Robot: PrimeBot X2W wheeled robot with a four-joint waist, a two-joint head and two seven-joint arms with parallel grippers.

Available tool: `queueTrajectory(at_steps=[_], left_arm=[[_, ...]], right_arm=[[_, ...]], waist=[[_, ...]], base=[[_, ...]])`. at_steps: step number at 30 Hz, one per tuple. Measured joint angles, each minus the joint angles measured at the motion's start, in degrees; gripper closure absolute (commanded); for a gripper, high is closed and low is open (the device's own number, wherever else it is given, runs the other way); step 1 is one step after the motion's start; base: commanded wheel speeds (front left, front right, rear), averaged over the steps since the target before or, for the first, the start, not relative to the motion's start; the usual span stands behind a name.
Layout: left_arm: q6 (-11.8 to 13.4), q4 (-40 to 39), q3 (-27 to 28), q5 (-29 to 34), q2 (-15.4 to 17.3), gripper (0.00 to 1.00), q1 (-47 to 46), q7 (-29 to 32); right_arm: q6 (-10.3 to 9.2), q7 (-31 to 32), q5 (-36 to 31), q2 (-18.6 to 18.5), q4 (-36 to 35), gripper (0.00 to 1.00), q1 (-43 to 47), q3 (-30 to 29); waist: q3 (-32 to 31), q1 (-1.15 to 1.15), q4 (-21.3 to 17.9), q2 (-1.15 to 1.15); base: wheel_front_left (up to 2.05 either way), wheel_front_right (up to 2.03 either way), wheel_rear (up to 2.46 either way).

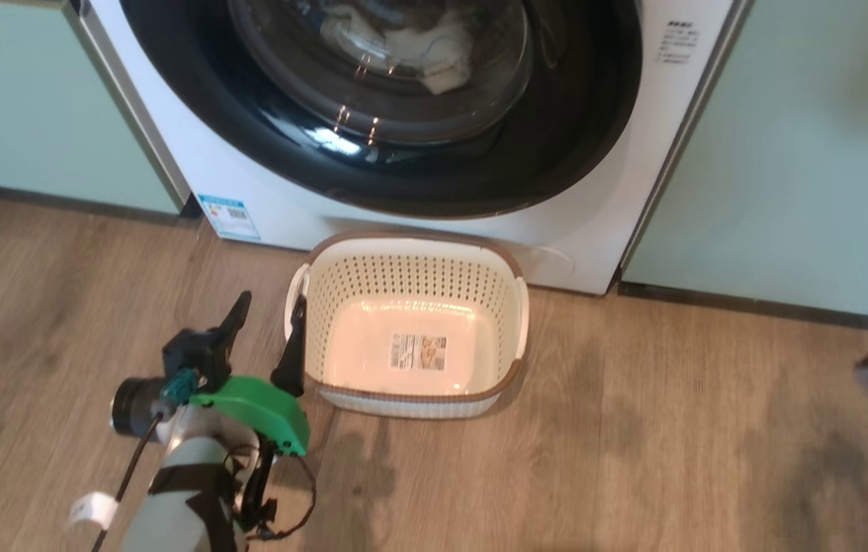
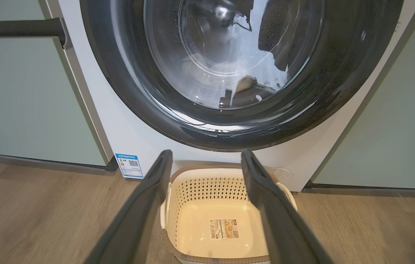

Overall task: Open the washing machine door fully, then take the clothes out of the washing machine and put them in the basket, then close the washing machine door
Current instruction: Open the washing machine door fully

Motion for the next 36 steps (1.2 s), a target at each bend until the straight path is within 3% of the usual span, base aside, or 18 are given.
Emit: queueTrajectory(at_steps=[6, 14, 19, 26, 36], left_arm=[[0.4, -0.8, -0.8, -0.5, 0.0, 0.00, -1.8, 0.0], [1.0, -1.7, -1.4, -1.5, 0.0, 0.00, -3.4, 0.0], [1.9, -2.6, -2.8, -2.2, -0.1, 0.00, -5.3, 0.0], [2.8, -3.0, -4.1, -3.6, 0.0, 0.00, -5.7, 0.0], [4.0, -3.8, -5.9, -5.2, -0.1, 0.00, -8.0, -0.1]], right_arm=[[0.00, 4.2, 12.7, -4.8, 0.5, 1.00, -5.6, 3.4], [0.00, 11.1, 22.4, -8.1, 1.8, 1.00, -12.8, 5.6], [0.00, 19.8, 27.3, -9.8, 3.7, 1.00, -18.7, 5.7], [0.00, 28.3, 28.2, -10.8, 5.5, 1.00, -24.6, 6.8], [0.00, 35.5, 28.7, -11.5, 8.5, 1.00, -31.4, 8.2]], waist=[[2.8, 0.00, 1.0, 0.00], [7.1, 0.00, 2.7, 0.00], [10.5, 0.01, 4.1, 0.00], [14.1, 0.01, 5.8, 0.00], [18.4, 0.00, 8.8, 0.00]], base=[[0.00, 0.00, 0.00], [0.00, 0.00, 0.00], [0.00, 0.00, 0.00], [0.00, 0.00, 0.00], [0.00, 0.00, 0.00]])
